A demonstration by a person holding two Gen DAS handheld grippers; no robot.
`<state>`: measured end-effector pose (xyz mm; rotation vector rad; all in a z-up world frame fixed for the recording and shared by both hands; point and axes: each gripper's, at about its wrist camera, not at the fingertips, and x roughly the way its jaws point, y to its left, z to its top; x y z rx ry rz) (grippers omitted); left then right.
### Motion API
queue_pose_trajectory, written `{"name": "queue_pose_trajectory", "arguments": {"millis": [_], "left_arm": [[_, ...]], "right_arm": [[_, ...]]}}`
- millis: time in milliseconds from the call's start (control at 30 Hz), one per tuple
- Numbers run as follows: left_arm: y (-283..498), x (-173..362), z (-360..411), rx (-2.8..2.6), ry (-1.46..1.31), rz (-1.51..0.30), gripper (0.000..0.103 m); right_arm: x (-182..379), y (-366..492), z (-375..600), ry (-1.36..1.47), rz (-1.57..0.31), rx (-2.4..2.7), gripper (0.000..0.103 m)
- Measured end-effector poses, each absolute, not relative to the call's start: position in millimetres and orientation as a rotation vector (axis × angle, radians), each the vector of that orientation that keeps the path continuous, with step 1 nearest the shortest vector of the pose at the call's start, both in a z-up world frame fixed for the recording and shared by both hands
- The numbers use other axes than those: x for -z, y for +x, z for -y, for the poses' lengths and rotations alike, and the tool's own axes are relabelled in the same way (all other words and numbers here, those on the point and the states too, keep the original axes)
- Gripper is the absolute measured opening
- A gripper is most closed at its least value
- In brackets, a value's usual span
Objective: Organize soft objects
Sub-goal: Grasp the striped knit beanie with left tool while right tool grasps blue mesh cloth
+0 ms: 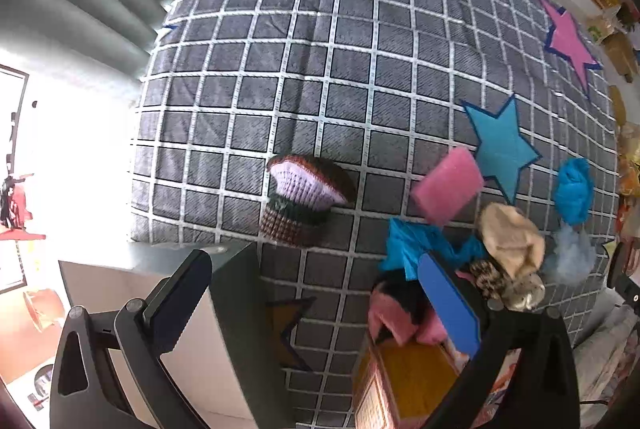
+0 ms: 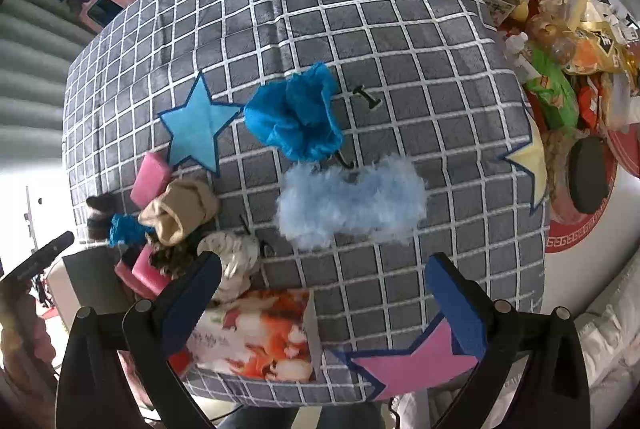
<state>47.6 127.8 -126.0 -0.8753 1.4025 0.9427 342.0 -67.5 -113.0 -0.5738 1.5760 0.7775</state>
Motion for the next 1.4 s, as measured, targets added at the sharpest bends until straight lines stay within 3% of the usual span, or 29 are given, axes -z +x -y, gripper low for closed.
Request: {"name": "queue_pose_trajectory", "arguments": {"millis": [567, 667, 867, 933, 1033, 1100, 1200, 1300, 1400], "left_arm": [[53.7, 226.2, -153.4, -1.018, -0.933, -1.480, 0.103], [52.9, 244.6, -154.2, -1.015, -0.955, -1.504, 0.097], [45.0, 255.4, -157.8, -1.003, -0.996, -1.489, 0.097], [45.6, 257.4, -161.1, -0.994, -0.989, -1.499, 0.095], [59.1, 237.2, -160.2, -0.945, -0.969, -1.503, 0.079], [66.4, 232.5, -159.8, -0.925, -0.947, -1.495, 0.055], [71.8, 221.7, -158.7, -0.938, -0.899, -1.481, 0.041], [70.0, 201.4, -156.3, -0.938, -0.885, -1.399, 0.040], [71.4, 172.9, -152.0, -0.957, -0.833, -1.347, 0.040]], "right_arm": [[203.2, 358.4, -13.8, -0.666, -1.491, -0.831, 0.103], [215.0, 356.3, -21.8, -0.694, -1.468, -0.842, 0.103], [237.5, 344.7, -35.5, -0.754, -1.456, -0.882, 0.102], [244.8, 341.0, -35.6, -0.770, -1.466, -0.875, 0.099], [242.5, 336.2, -36.8, -0.782, -1.462, -0.890, 0.093], [235.0, 331.1, -39.8, -0.791, -1.445, -0.903, 0.075], [223.1, 325.7, -43.5, -0.762, -1.439, -0.943, 0.048], [213.5, 332.7, -40.9, -0.710, -1.470, -0.969, 0.042], [191.6, 332.7, -32.8, -0.656, -1.473, -1.025, 0.042]]}}
